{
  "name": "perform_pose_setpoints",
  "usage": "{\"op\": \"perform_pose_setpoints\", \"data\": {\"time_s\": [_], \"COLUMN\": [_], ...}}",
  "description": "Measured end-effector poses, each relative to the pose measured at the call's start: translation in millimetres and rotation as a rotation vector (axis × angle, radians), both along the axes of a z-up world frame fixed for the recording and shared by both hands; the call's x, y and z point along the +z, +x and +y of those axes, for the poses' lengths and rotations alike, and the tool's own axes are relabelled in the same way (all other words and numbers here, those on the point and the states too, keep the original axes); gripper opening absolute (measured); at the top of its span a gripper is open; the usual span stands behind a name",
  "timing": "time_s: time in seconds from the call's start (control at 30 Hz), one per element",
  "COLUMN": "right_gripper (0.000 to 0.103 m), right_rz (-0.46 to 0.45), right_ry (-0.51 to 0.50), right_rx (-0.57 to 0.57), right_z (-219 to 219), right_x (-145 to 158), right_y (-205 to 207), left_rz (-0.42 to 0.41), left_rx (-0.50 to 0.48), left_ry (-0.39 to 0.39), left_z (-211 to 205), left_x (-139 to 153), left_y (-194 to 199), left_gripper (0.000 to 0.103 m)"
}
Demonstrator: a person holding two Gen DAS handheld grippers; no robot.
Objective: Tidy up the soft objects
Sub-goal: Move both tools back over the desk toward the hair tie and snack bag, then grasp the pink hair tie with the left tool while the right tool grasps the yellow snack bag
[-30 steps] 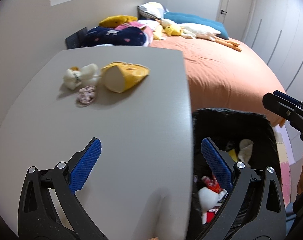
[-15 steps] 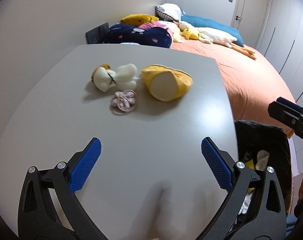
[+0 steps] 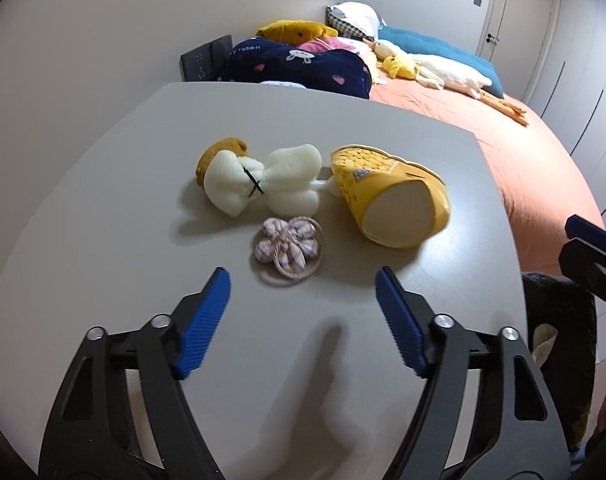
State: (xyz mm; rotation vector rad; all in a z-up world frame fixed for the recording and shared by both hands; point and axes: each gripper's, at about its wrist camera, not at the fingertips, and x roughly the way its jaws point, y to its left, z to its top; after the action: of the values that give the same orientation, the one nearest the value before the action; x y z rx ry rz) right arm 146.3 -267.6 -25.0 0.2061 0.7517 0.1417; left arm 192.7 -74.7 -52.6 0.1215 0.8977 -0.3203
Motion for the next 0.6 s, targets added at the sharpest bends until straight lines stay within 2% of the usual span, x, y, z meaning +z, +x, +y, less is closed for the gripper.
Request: {"op": "perform_pose_setpoints", "data": {"time_s": [0.1,0.17,0.43,0.6], "right_gripper": [0.073,0.073,0.073,0.073], "right_rz": [-0.011,-0.019,-0.014,-0.013], "right_ry": [-0.002,-0.019,-0.052,-0.045], "right_rx": [0.027,0.045,0.120,0.122], "right_z": [3.2,7.6,26.0,28.0], "right_x": [1.3,2.0,-1.9,-4.9], "right_y": [9.8,17.4,40.8,47.2], "left_rz": [0.012,0.018,0.009,0.014], "left_rx": [-0.015,-0.012,-0.020,-0.046], "left_ry": [0.000,-0.003,0.010,0.034], "left_z": [-1.3,-0.8,0.0,-3.6], "left_x": [-4.6,-7.1,-7.6,-11.5], "left_y": [8.4,13.8,29.5,36.3], "left_gripper": [0.058,0.056,0.056,0.040]}}
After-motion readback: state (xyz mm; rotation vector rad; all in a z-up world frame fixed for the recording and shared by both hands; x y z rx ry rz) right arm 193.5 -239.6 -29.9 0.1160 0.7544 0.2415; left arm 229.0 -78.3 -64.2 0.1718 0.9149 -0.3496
